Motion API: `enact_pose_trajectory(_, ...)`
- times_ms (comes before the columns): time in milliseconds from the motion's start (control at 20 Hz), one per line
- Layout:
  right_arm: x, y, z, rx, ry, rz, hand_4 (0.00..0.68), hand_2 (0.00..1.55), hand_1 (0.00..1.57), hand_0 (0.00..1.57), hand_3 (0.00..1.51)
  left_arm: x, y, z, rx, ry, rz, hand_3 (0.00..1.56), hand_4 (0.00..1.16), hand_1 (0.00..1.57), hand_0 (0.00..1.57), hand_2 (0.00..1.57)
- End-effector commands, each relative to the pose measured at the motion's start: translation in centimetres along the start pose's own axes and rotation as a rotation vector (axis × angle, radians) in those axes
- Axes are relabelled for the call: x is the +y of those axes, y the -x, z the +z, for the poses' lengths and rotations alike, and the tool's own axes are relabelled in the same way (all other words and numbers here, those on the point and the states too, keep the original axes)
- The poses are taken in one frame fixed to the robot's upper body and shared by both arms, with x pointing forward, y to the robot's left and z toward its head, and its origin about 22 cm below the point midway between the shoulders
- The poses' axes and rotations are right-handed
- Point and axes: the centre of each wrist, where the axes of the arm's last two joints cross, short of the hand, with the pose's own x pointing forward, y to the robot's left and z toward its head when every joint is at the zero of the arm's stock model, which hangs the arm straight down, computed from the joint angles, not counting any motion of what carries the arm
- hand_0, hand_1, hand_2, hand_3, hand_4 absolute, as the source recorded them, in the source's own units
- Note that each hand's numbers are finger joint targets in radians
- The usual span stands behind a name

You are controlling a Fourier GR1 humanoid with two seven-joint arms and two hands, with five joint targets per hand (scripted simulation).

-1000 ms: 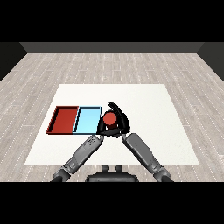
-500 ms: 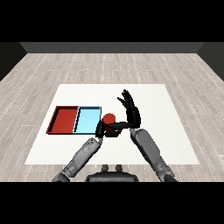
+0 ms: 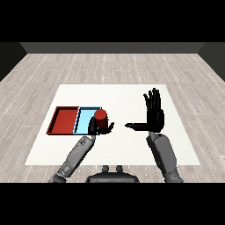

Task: Pick the red can and put it in the red box

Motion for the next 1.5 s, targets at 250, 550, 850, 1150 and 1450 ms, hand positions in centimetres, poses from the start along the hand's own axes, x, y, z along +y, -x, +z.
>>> enact_pose_trajectory(250, -4.9, 1.7, 4.5, 0.081, 0.090, 0.114, 0.000, 0.00, 0.00, 0.00, 0.00, 5.4, -2.6, 0.0, -0.030, -0.081, -0.133, 1.46, 1.11, 1.57, 1.57, 1.56)
enact_pose_trajectory(550, -8.4, 5.4, 9.1, 0.190, 0.118, 0.147, 0.000, 0.00, 0.00, 0.00, 0.00, 9.7, -2.9, -2.9, -0.049, -0.164, -0.297, 1.42, 1.14, 1.57, 1.57, 1.55)
enact_pose_trajectory(850, -9.5, 8.4, 10.2, 0.242, 0.130, 0.161, 0.000, 0.00, 0.00, 0.00, 0.00, 15.5, -3.1, -5.2, 0.040, -0.224, -0.452, 1.39, 1.11, 1.44, 1.44, 1.46)
enact_pose_trajectory(1150, -11.6, 8.5, 10.9, 0.269, 0.119, 0.194, 0.000, 0.00, 0.00, 0.00, 0.00, 22.5, 1.4, -5.0, 0.259, -0.343, -0.528, 1.46, 1.10, 1.57, 1.57, 1.55)
enact_pose_trajectory(1450, -11.0, 8.2, 9.9, 0.200, 0.103, 0.175, 0.000, 0.00, 0.00, 0.00, 0.00, 25.5, 6.9, -3.0, 0.412, -0.394, -0.557, 1.49, 1.07, 1.57, 1.57, 1.57)
